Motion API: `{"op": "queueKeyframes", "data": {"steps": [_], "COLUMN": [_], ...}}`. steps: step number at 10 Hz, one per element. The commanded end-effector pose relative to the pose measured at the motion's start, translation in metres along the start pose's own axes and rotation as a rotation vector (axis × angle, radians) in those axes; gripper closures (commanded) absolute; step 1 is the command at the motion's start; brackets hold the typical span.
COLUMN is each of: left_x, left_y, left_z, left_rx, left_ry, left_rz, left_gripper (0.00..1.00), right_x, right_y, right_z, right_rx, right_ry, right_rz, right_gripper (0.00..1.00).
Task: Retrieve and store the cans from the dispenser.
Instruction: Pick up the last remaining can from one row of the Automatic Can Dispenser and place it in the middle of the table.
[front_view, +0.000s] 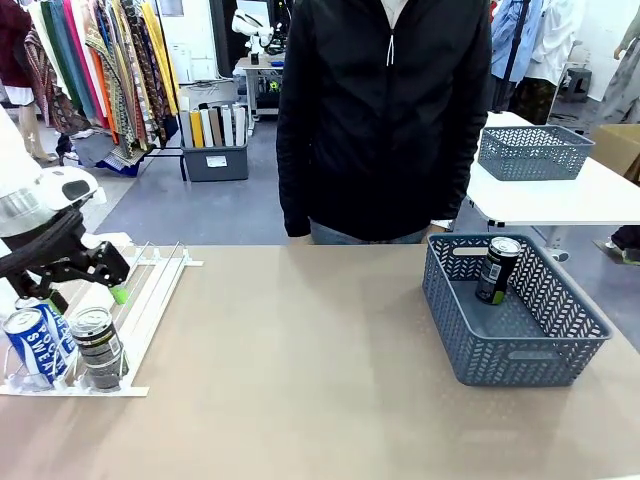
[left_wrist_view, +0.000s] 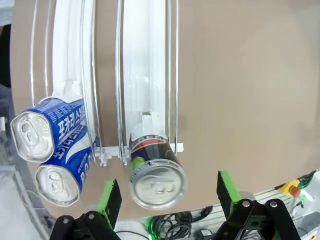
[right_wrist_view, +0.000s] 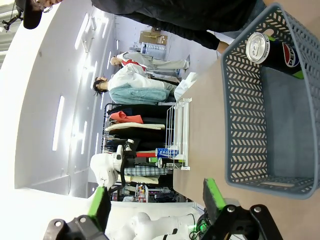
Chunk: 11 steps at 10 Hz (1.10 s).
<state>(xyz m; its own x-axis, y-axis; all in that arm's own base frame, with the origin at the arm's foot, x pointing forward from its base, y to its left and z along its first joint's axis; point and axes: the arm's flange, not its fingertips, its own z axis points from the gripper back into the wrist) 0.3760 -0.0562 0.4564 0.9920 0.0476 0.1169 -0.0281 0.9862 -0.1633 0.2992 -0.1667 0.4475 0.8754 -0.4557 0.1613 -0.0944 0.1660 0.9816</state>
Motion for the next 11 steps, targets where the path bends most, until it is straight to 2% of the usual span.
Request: {"op": "queueKeyframes", "data": {"steps": [1,5,8,11], "left_x": [-0.006,-0.003,0.0,-0.001], "left_y": [0.001,-0.003,-0.003,-0.007], "left_z": [0.002,-0.01,-0.03,-0.04], "left_rx": [-0.028,-0.004,0.065,0.07], "left_ry": [0.001,0.029,0.04,0.072], "left_rz": [-0.015,-0.008,0.023,0.002], "left_gripper": [0.0,0.0,0.0,0.0], "right_x": [0.001,0.001,0.001,0.001], "right_y": [0.003,0.003,0.003,0.003], "right_z": [0.001,0.001,0.001,0.001], "right_rx": [0.011,0.011,0.011,0.011], "right_ry": [0.0,0.0,0.0,0.0], "right_rz": [0.008,0.008,0.008,0.008], "right_gripper": [0.0,0.0,0.0,0.0]}}
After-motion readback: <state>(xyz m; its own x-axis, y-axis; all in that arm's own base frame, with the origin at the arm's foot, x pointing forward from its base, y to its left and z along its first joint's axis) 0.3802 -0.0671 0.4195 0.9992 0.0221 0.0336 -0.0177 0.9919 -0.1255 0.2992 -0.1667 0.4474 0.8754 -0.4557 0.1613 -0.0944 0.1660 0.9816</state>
